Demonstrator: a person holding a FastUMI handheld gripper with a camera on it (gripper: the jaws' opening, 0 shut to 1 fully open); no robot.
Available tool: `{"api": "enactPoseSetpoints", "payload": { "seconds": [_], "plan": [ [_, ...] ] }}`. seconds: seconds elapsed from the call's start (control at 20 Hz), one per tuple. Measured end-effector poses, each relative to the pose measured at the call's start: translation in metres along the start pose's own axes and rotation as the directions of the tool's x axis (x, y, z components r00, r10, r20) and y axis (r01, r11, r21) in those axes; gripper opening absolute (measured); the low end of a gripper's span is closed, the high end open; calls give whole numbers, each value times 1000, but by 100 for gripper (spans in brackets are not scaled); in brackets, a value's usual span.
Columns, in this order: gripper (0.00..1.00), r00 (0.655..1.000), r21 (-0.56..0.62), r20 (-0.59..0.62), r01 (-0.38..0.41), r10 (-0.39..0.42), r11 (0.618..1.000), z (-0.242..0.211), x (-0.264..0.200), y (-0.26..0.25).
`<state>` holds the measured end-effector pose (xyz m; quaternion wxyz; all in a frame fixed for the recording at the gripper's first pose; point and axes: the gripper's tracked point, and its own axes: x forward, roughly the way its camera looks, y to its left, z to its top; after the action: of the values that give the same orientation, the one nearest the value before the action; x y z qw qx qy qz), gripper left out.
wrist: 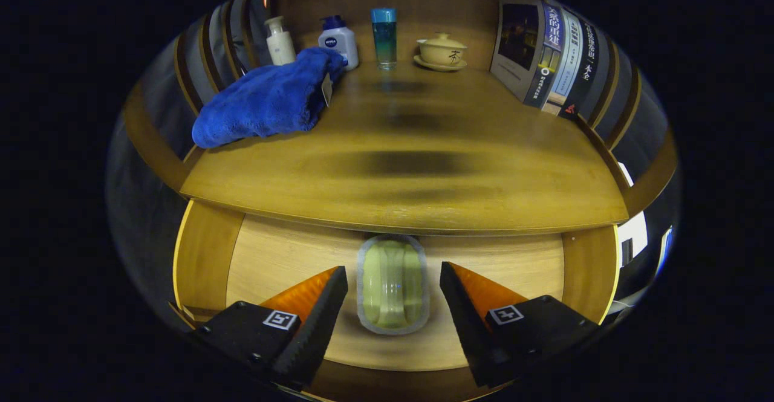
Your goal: Pull open the drawer, take out the items inside it, and place them on the countertop above the cabinet.
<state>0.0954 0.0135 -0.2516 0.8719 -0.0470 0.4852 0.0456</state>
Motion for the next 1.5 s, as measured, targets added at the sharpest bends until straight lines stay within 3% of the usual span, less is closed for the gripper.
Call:
{"api": "enactPoseSetpoints", "payload": {
  "seconds": [0.15, 0.55, 0.85, 1.05, 1.15, 1.5],
  "plan": [
    [96, 999, 10, -34, -10, 10, 1000, -4, 8, 0],
    [71, 995, 0, -98, -18, 18, 1000, -14, 24, 0],
    [59, 993, -4, -119, -17, 17, 1000, -15, 34, -1],
    [28, 992, 4, -124, -21, 21, 1000, -16, 29, -3],
    [23, 992, -1, -126, -23, 23, 1000, -18, 26, 2],
    [22, 995, -9, -86, -50, 49, 999, -18, -4, 11]
  ]
}}
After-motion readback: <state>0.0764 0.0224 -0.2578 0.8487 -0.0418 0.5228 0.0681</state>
